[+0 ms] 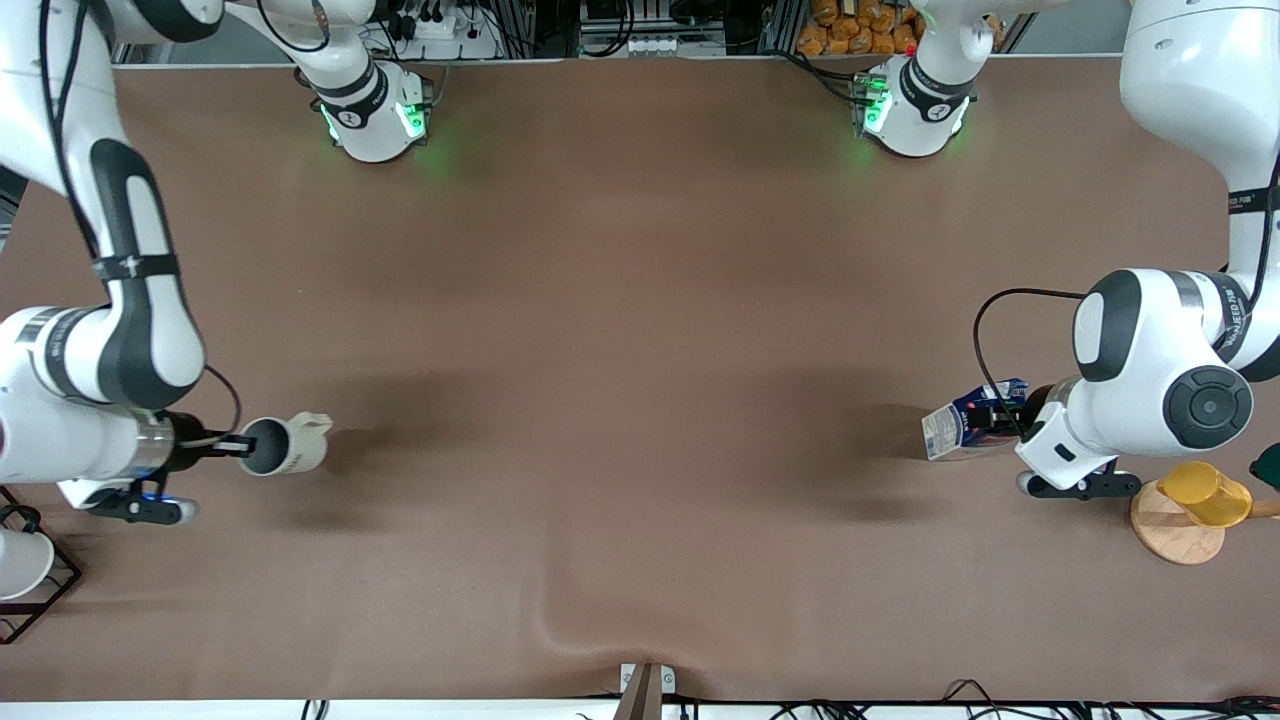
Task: Place milk next to cup
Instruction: 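Grasp the white mug with the right gripper while the left gripper grasps the milk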
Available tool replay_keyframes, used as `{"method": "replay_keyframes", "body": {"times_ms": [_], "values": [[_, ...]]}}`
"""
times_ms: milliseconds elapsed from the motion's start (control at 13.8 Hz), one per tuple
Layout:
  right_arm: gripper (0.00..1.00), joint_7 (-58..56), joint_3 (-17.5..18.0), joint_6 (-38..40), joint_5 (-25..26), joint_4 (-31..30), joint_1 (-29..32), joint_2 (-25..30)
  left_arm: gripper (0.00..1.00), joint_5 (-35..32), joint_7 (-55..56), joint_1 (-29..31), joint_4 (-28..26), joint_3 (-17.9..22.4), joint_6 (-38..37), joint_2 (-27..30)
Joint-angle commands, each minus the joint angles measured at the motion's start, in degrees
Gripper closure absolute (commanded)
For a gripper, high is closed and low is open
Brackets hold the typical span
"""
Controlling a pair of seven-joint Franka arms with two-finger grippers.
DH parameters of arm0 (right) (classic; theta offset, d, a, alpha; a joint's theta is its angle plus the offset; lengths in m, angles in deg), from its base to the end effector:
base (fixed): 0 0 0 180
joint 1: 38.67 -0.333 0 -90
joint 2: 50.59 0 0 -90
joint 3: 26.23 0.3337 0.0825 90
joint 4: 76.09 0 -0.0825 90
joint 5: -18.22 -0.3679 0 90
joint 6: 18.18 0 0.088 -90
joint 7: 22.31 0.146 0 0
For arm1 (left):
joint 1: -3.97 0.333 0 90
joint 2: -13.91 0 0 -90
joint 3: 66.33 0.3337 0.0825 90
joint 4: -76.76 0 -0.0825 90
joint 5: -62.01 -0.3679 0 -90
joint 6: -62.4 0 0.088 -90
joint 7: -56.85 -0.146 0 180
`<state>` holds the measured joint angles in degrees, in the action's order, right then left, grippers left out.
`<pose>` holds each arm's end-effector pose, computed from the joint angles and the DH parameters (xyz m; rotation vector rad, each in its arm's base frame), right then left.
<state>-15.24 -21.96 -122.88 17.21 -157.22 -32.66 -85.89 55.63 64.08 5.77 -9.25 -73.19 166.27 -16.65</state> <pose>0.6823 -0.0269 0.3080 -3.0630 0.2598 0.3174 0.6600 -0.0343 0.3278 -3.0590 -0.0141 0.3248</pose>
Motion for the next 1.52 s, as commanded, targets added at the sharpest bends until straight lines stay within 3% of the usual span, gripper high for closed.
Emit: {"method": "replay_keyframes", "body": {"times_ms": [0,289,579,941,1447], "values": [[1.0,10.82,0.56,1.78,-4.16,0.09,-4.41,1.72,0.03,-0.65,0.68,0.13,-1.09,-0.26,0.81,0.85],[1.0,24.36,0.48,1.52,-12.87,0.27,-11.35,1.73,0.19,-0.65,1.21,-0.13,-1.18,-0.26,0.2,0.94],[1.0,38.96,0.13,-1.19,-12.53,1.94,-20.5,1.11,0.32,-0.65,1.21,0.13,-0.92,-0.26,-1.64,1.47],[1.0,51.26,0.13,-10.6,-12.36,1.5,-29.38,-1.34,0.57,-0.65,2.52,-0.31,-0.65,-0.17,-2.09,2.17],[1.0,59.99,-0.22,-20.27,-11.83,1.41,-37.2,-6.01,0.6,-0.65,2.96,-0.58,-0.3,-1.4,-3.75,3.67]]}}
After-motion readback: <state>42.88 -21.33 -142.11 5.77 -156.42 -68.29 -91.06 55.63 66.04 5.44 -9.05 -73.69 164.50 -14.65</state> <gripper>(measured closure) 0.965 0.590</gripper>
